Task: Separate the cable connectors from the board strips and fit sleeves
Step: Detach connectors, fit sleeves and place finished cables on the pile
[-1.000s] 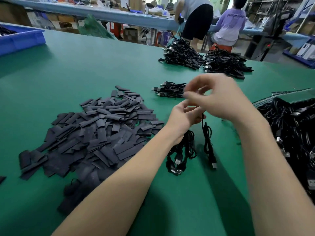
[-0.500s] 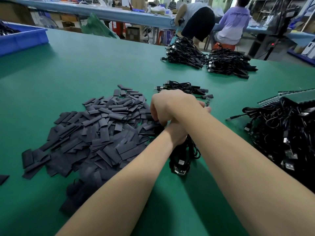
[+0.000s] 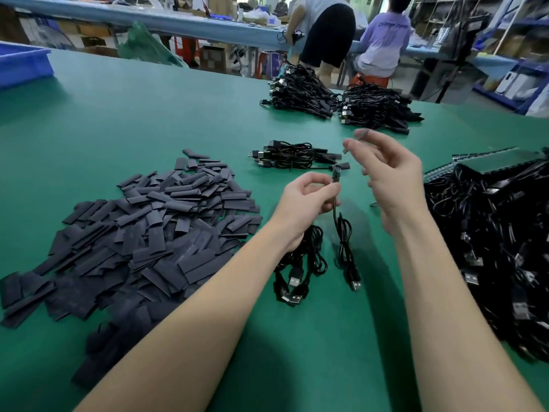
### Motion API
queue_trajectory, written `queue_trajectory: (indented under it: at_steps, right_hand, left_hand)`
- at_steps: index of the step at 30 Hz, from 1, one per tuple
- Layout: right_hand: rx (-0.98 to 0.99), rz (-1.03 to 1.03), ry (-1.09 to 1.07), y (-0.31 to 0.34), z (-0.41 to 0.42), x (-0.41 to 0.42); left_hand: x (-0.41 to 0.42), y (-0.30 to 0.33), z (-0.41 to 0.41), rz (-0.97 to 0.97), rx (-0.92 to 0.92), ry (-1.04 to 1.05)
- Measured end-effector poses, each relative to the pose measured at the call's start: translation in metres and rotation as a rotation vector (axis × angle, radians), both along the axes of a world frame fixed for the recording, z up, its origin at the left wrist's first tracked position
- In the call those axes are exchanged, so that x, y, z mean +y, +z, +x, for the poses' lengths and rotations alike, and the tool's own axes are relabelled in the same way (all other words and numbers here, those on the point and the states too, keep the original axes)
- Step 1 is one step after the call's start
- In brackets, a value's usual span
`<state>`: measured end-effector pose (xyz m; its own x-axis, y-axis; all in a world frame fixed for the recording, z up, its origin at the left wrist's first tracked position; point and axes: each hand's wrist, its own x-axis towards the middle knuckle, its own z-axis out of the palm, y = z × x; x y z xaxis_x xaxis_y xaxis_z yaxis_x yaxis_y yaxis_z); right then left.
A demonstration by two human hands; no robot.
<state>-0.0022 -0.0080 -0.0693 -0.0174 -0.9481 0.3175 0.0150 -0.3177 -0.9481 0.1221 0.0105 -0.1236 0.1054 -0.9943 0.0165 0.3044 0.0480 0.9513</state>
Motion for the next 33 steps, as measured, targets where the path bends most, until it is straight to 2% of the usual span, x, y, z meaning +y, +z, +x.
queue_trajectory:
  at_steps: [3, 6, 11, 21, 27, 33]
  right_hand:
    - [-0.151, 0.153, -0.037, -0.022, -0.014, -0.002]
    - [-0.232, 0.203, -0.007, -0.032, -0.012, -0.004]
    - [-0.197, 0.203, 0.053, -0.037, -0.009, -0.003]
    - [-0.217, 0.182, 0.123, -0.039, -0.008, -0.004]
    - [-0.128, 0.149, 0.164, -0.038, -0.011, -0.004]
    - [-0.041, 0.195, 0.289, -0.035, -0.023, -0.003]
  left_hand:
    - [0.002, 0.003, -0.001, 0.006, 0.021, -0.003]
    - [0.003, 0.006, 0.001, 0.020, 0.076, -0.014]
    - [0.005, 0.008, 0.004, 0.045, 0.167, -0.028]
    - [0.004, 0.008, 0.006, 0.048, 0.157, -0.042]
    - [0.006, 0.008, 0.005, 0.020, 0.104, -0.040]
    - [0.006, 0.009, 0.005, 0.006, 0.141, -0.054]
